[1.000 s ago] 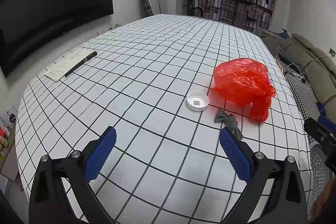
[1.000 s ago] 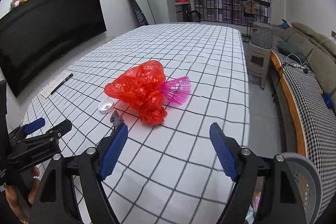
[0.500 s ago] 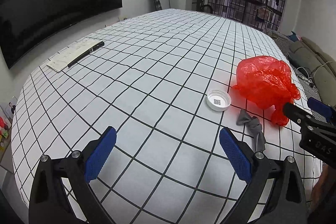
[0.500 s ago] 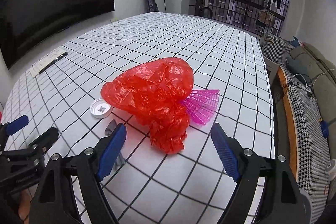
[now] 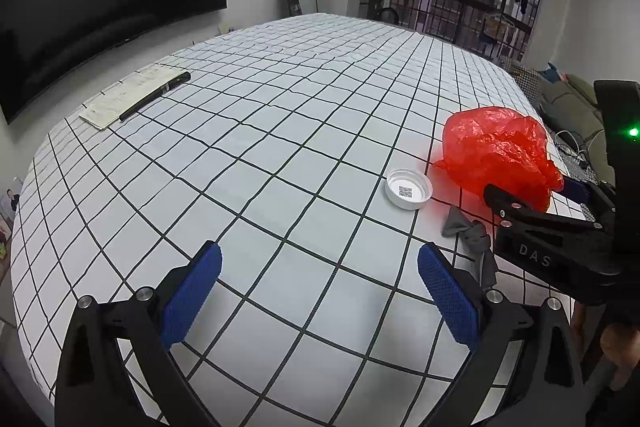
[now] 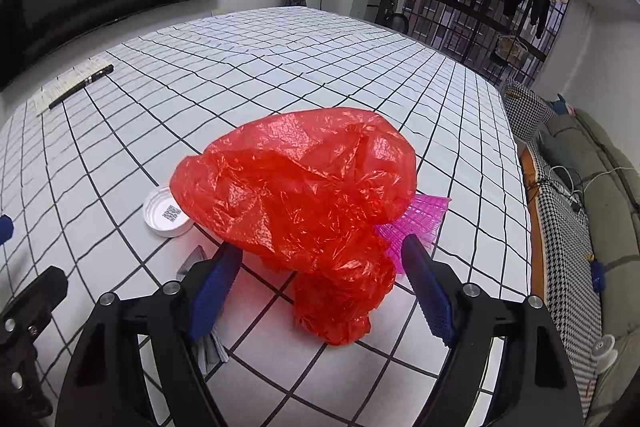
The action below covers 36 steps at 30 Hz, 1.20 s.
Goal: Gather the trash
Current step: 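Close the right tool on the red plastic bag and lift it, then grasp the grey bow tie with the left tool while right holds bag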
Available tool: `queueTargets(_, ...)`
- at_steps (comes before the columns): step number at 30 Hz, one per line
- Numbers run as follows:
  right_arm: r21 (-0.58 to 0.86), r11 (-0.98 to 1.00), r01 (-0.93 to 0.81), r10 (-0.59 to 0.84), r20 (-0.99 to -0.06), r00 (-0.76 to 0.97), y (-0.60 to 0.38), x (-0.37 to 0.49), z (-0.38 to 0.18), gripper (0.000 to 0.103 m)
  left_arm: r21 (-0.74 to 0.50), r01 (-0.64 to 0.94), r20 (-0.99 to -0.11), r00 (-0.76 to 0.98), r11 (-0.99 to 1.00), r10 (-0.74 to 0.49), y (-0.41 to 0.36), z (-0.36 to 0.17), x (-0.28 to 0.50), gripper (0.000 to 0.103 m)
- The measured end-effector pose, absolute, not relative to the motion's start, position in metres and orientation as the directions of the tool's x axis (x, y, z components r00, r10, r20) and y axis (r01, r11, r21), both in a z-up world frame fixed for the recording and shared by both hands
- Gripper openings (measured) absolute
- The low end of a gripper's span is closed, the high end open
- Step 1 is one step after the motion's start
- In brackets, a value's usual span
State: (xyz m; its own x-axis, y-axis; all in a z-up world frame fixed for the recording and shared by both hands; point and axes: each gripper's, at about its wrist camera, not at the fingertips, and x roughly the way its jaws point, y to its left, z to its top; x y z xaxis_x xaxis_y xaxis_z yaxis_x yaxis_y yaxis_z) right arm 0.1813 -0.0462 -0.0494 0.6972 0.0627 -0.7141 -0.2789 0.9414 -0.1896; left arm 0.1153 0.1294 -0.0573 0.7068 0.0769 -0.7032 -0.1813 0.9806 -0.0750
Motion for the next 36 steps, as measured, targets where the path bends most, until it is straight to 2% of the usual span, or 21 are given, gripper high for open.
queueTargets(1,-0.193,0.941,-0.278,0.060,-0.714,0.697,-0.046,0.182,-0.051,0.062,-0.074,-0.180,-0.703,0.707,0.981,0.076,0.129,-0.057,0.115,0.097)
queueTargets(3,-0.204,0.940,-0.274,0.046,-0.719,0.693,-0.045,0.183,-0.053,0.050,-0.076,-0.179,-0.703,0.707,0.981,0.075,0.128,-0.057,0.115,0.097)
queueTargets(4,-0.204,0.940,-0.272,0.045,-0.717,0.695,-0.045,0.182,-0.053,0.045,-0.077,-0.180,-0.704,0.707,0.981,0.074,0.128,-0.057,0.115,0.097)
queueTargets(7,-0.177,0.944,-0.277,0.069,-0.717,0.693,-0.048,0.179,-0.050,0.040,-0.083,-0.183,-0.704,0.707,0.980,0.072,0.128,-0.056,0.114,0.097)
queueTargets(19,-0.075,0.964,-0.255,0.142,-0.667,0.732,-0.060,0.149,-0.015,0.039,-0.100,-0.177,-0.706,0.707,0.979,0.055,0.132,-0.056,0.115,0.097)
queueTargets(36,0.065,0.997,-0.037,0.070,-0.624,0.778,-0.156,0.059,0.000,0.039,-0.034,-0.154,-0.718,0.691,0.987,0.083,0.116,-0.054,0.113,0.097)
